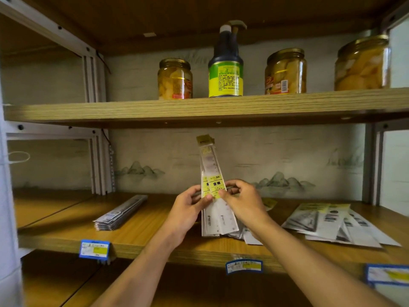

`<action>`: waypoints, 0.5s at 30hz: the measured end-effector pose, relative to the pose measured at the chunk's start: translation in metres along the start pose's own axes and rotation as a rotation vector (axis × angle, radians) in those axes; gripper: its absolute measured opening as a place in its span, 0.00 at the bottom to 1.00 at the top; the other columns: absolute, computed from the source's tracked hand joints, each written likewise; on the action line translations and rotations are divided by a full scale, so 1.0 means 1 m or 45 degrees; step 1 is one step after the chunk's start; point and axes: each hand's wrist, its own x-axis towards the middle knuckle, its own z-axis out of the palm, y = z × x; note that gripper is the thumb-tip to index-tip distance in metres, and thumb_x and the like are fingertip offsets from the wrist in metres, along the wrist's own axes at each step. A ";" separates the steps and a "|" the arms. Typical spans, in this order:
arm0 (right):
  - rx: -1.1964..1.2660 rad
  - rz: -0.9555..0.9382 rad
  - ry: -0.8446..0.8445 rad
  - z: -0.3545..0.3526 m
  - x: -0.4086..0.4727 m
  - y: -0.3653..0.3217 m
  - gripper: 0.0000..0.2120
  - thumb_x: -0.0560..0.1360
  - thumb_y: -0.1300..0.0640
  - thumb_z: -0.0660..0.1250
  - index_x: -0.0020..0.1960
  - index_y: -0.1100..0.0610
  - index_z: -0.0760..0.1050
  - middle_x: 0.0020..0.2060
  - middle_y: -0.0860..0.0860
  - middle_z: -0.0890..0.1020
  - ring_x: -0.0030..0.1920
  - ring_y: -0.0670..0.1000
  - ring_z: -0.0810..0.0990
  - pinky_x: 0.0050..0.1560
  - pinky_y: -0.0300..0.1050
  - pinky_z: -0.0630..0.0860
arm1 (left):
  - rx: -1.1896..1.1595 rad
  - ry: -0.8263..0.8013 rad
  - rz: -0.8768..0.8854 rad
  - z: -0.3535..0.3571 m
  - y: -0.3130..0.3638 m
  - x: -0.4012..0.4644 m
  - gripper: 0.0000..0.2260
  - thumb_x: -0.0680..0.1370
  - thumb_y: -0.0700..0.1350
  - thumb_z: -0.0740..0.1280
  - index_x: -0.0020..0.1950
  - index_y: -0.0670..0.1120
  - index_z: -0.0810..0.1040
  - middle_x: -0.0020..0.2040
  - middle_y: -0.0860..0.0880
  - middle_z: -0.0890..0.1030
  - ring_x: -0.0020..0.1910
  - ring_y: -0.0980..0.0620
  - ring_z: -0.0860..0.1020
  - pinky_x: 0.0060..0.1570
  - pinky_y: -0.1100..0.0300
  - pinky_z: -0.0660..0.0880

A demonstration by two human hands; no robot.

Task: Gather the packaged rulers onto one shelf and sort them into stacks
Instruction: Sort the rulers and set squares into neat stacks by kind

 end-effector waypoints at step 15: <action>-0.245 -0.007 -0.043 -0.012 -0.001 0.002 0.16 0.73 0.39 0.67 0.52 0.49 0.77 0.41 0.45 0.82 0.35 0.43 0.81 0.32 0.37 0.76 | -0.075 -0.003 0.042 -0.001 0.002 -0.003 0.13 0.80 0.41 0.64 0.61 0.53 0.79 0.54 0.53 0.84 0.53 0.55 0.82 0.47 0.57 0.78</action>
